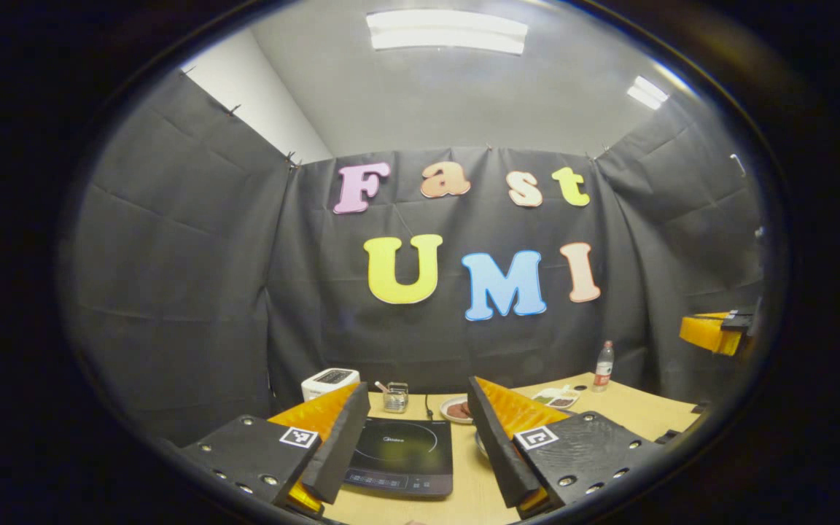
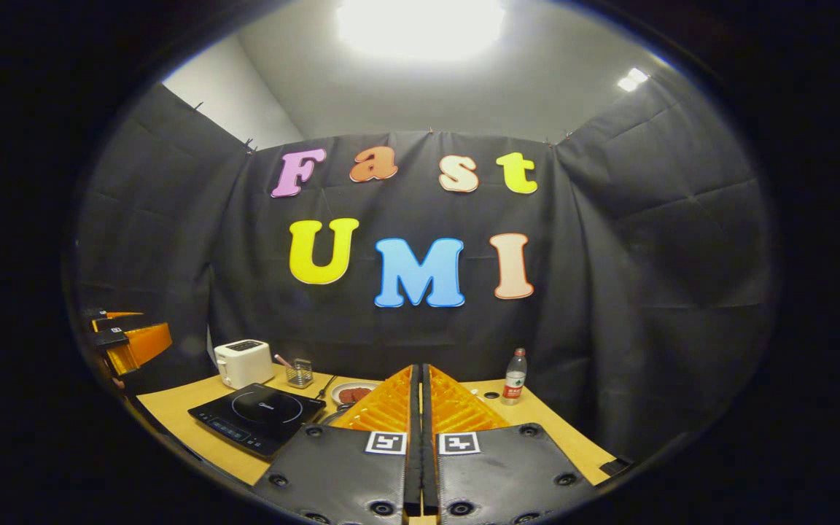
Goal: First push the handle of the pot to place it horizontally, then grasp the pot with both hands and set it on the induction cooktop.
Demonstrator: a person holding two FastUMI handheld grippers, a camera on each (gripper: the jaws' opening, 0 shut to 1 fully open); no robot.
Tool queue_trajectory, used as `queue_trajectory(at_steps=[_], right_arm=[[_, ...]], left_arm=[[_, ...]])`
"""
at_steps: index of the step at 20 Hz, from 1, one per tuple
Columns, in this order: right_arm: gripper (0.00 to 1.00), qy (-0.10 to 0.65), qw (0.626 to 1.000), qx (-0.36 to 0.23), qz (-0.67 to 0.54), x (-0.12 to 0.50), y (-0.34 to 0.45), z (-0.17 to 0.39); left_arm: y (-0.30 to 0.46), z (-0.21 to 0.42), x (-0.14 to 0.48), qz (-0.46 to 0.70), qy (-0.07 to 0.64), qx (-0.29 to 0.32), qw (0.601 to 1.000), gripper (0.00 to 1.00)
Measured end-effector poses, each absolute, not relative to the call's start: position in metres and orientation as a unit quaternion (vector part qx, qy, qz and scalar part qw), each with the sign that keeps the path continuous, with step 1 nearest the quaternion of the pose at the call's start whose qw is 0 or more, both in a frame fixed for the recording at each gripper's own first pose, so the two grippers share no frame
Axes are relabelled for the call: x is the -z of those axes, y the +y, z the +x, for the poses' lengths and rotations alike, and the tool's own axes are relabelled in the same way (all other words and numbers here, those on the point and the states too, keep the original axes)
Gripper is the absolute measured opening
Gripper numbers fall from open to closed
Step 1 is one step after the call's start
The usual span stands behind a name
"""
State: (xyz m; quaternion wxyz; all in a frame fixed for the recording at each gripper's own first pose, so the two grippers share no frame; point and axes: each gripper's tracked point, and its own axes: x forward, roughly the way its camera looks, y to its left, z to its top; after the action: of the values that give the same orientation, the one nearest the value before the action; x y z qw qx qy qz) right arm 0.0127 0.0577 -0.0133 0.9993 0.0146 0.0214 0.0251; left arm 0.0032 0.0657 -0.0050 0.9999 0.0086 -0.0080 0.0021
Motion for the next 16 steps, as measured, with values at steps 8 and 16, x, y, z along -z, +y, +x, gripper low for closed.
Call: queue_trajectory(at_steps=[8,16], right_arm=[[0.02,0.118,0.988,-0.097,0.001,0.078,0.084,0.031],[0.02,0.235,0.952,-0.198,-0.017,0.168,0.090,0.060]], left_arm=[[0.082,0.010,0.018,0.013,0.001,-0.020,1.000,0.79],[0.077,0.043,0.022,0.020,0.011,-0.071,0.997,0.79]])
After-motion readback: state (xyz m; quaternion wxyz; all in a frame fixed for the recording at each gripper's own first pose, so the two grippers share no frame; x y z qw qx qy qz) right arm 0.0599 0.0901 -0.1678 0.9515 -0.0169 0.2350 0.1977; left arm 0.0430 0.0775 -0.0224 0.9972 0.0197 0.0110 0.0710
